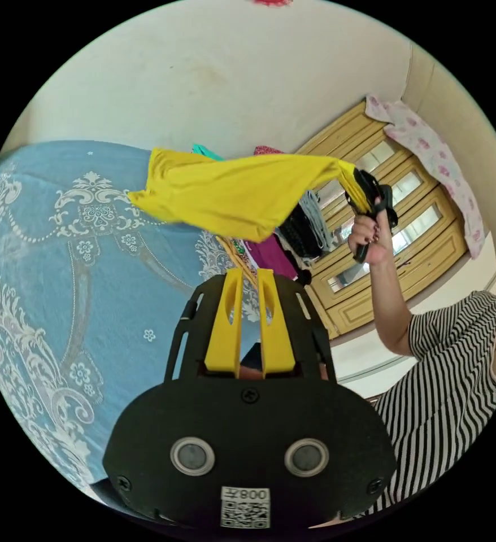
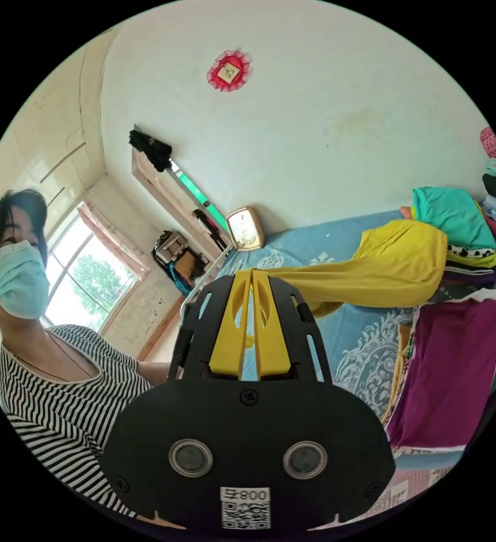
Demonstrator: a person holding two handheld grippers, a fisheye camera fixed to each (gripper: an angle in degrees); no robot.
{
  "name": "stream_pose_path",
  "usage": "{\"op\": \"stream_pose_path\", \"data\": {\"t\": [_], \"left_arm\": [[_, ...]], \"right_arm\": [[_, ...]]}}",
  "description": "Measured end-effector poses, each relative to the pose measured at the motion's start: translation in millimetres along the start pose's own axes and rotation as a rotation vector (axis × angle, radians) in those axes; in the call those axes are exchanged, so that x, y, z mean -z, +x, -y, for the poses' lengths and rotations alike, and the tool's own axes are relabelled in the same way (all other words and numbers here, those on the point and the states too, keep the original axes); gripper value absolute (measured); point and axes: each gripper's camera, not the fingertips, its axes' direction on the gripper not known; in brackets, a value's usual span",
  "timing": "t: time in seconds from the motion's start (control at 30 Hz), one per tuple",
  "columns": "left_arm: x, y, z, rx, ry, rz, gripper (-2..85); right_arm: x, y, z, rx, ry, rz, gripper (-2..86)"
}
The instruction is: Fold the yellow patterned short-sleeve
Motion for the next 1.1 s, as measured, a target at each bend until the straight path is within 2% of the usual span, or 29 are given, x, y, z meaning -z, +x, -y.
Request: {"op": "stream_pose_path", "data": {"t": [0.13,0.33,0.5,0.7,0.93,1.1], "left_arm": [[32.7,5.6,-35.3,-0.022,0.014,-0.017,8.9],[54.2,-13.9,-96.8,0.091,0.015,-0.138,11.4],[22.1,-61.1,-125.2,0.291,0.001,-0.447,11.6],[-13.4,-96.9,-147.3,0.467,0.037,-0.653,8.4],[-29.6,-119.9,-160.5,0.533,0.008,-0.674,9.2],[-26.3,-148.9,-177.6,0.613,0.046,-0.584,10.2]], "right_arm": [[4.9,-44.1,-42.3,-0.016,-0.079,0.016,0.1],[50.2,-94.1,-94.9,-0.024,-0.01,0.077,0.1],[82.2,-117.6,-131.4,-0.053,0.012,0.045,0.1],[114.4,-134.6,-166.2,-0.09,0.051,0.027,0.1],[140.7,-152.8,-188.2,-0.103,0.085,0.01,0.1],[146.2,-160.9,-196.4,-0.113,0.093,0.035,0.1]]}}
